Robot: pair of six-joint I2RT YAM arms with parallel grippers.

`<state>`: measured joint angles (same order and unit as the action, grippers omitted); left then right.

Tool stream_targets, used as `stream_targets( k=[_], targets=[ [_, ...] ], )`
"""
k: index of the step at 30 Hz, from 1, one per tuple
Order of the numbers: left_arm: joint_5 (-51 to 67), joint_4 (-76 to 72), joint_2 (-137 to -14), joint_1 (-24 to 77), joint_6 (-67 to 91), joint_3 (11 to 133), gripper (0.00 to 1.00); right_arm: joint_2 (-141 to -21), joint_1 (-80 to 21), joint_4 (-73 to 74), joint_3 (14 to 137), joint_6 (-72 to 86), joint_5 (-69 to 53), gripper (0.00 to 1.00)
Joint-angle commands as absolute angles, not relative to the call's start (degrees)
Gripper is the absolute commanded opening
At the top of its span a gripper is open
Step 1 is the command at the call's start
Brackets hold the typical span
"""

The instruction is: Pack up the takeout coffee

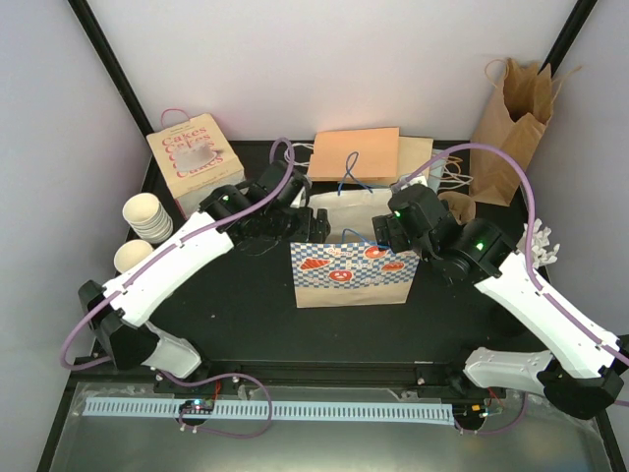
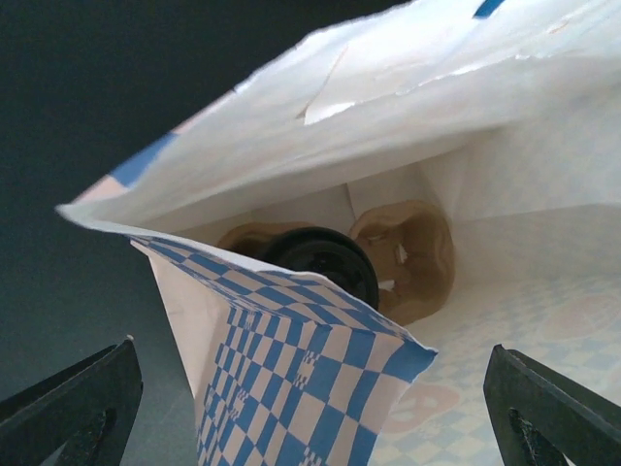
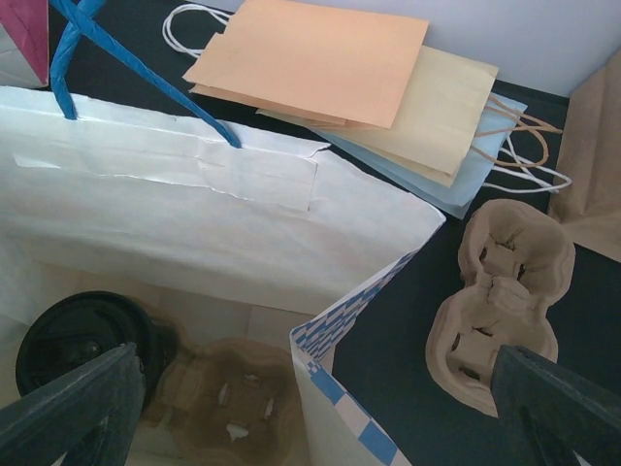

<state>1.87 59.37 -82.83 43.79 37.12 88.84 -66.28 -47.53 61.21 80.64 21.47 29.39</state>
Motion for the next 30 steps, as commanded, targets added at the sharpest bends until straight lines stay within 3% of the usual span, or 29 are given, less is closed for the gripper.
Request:
stream_targets(
  k=[1,5,10,17,23,30],
  targets=[
    [-0.8,60.8,-85.2,45.3,39.4,91.3,0.99,-66.0,-47.4,60.1,80.7,20.9,29.6,1.00],
    [-4.9,63.4,-86.3,45.5,38.3,92.5,0.92,-66.1,-47.3,60.9,80.7,21.0,30.8,1.00],
    [-12.8,68.1,-86.4,45.4,36.4,93.4,0.65,-66.8,-47.4,64.3,81.0,23.5,39.0,1.00],
    [-12.3,68.5,-84.9,45.4,35.1,93.4,0.33,-70.5,-47.3,72.6,83.4,32.5,59.0,1.00],
    [-11.0,68.0,-84.0,45.3,34.3,93.4,0.15,-75.0,-47.3,77.8,88.4,39.8,70.1,1.00],
    [-9.5,67.9,-83.8,45.3,33.6,93.2,0.02,-78.0,-47.3,66.6,91.5,32.3,70.9,1.00]
  ],
)
